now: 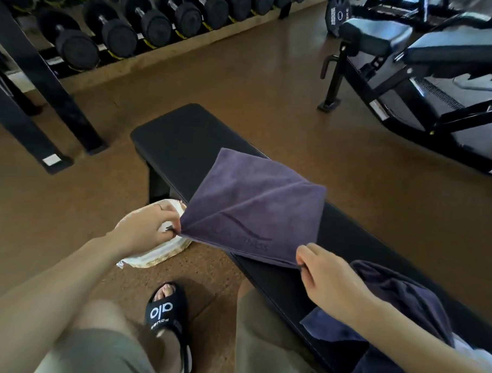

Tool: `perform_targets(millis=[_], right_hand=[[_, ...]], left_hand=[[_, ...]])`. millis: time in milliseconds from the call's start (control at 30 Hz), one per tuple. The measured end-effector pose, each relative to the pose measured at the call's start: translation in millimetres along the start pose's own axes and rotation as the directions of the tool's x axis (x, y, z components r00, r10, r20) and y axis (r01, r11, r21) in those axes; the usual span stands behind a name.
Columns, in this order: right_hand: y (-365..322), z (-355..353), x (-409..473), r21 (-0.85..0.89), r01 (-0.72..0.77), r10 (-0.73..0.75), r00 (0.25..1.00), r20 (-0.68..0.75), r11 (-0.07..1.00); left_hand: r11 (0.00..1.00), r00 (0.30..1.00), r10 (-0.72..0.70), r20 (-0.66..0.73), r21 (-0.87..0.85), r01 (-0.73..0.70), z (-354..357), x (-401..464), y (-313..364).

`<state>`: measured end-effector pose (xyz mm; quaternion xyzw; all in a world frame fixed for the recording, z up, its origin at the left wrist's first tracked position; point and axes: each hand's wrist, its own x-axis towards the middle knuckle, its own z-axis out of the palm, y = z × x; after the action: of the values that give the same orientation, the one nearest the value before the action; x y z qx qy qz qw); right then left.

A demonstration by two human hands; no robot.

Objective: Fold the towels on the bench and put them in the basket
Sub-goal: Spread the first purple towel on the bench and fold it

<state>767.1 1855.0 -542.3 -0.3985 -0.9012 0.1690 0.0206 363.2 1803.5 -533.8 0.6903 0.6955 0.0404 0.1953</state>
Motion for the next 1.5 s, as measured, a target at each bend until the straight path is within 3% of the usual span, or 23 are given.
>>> perform_targets(millis=[100, 300, 500, 600, 667, 767, 833, 933, 1000, 1100, 1200, 1267, 1367, 1500], right_hand=[[-11, 2, -9, -0.022, 0.054, -0.054, 0.998, 0.033, 0.998], [-25, 7, -20, -0.125, 0.154, -0.163, 0.985, -0.064, 0.98], [-29, 18, -27, -0.168, 0.185, -0.185, 0.983, 0.019, 0.968], [-25, 2, -19, -0.061, 0.092, -0.09, 0.995, 0.045, 0.994], [-17, -26, -3, 0.129, -0.022, 0.011, 0.996, 0.084, 0.991], [-2, -87, 39, 0.377, -0.132, 0.173, 0.982, -0.078, 0.917], [7, -134, 72, 0.571, -0.212, 0.344, 0.93, -0.131, 0.793], [23, -192, 113, 0.728, -0.131, 0.481, 0.826, -0.296, 0.673], [29, -218, 124, 0.719, -0.007, 0.481, 0.748, -0.458, 0.695], [25, -243, 116, 0.559, 0.077, 0.392, 0.634, -0.667, 0.826], [10, -233, 86, 0.396, 0.131, 0.243, 0.606, -0.758, 0.909], [3, -198, 57, 0.328, 0.149, 0.151, 0.665, -0.732, 0.933], [-13, -118, 19, 0.251, 0.138, 0.053, 0.775, -0.63, 0.958], [-42, -6, -14, 0.17, -0.006, 0.073, 0.917, -0.393, 0.986]], left_hand=[[0.993, 1.0, 0.007, -0.003, 0.117, -0.006, 0, 1, 1], [0.914, 0.996, 0.066, -0.058, 0.403, -0.037, -2, 7, 25], [0.911, 0.997, -0.062, -0.053, 0.405, 0.078, -4, 3, 30], [0.925, 0.995, -0.064, -0.073, 0.369, 0.087, -11, 1, 34], [0.948, 0.978, -0.106, -0.181, 0.277, 0.155, -29, 5, 37], [0.977, 0.938, -0.182, -0.296, 0.053, 0.206, -68, 28, 43], [0.969, 0.904, -0.23, -0.359, -0.173, 0.178, -95, 48, 53], [0.961, 0.794, -0.235, -0.561, -0.259, 0.101, -140, 82, 80], [0.971, 0.721, -0.202, -0.663, -0.234, 0.056, -173, 99, 99], [0.971, 0.642, -0.153, -0.751, -0.236, -0.044, -210, 112, 116], [0.956, 0.602, -0.127, -0.788, -0.259, -0.138, -216, 106, 118], [0.948, 0.625, -0.106, -0.773, -0.269, -0.172, -196, 97, 109], [0.951, 0.736, -0.094, -0.671, -0.28, -0.134, -139, 76, 79], [0.982, 0.929, -0.101, -0.356, -0.185, 0.036, -52, 39, 34]])
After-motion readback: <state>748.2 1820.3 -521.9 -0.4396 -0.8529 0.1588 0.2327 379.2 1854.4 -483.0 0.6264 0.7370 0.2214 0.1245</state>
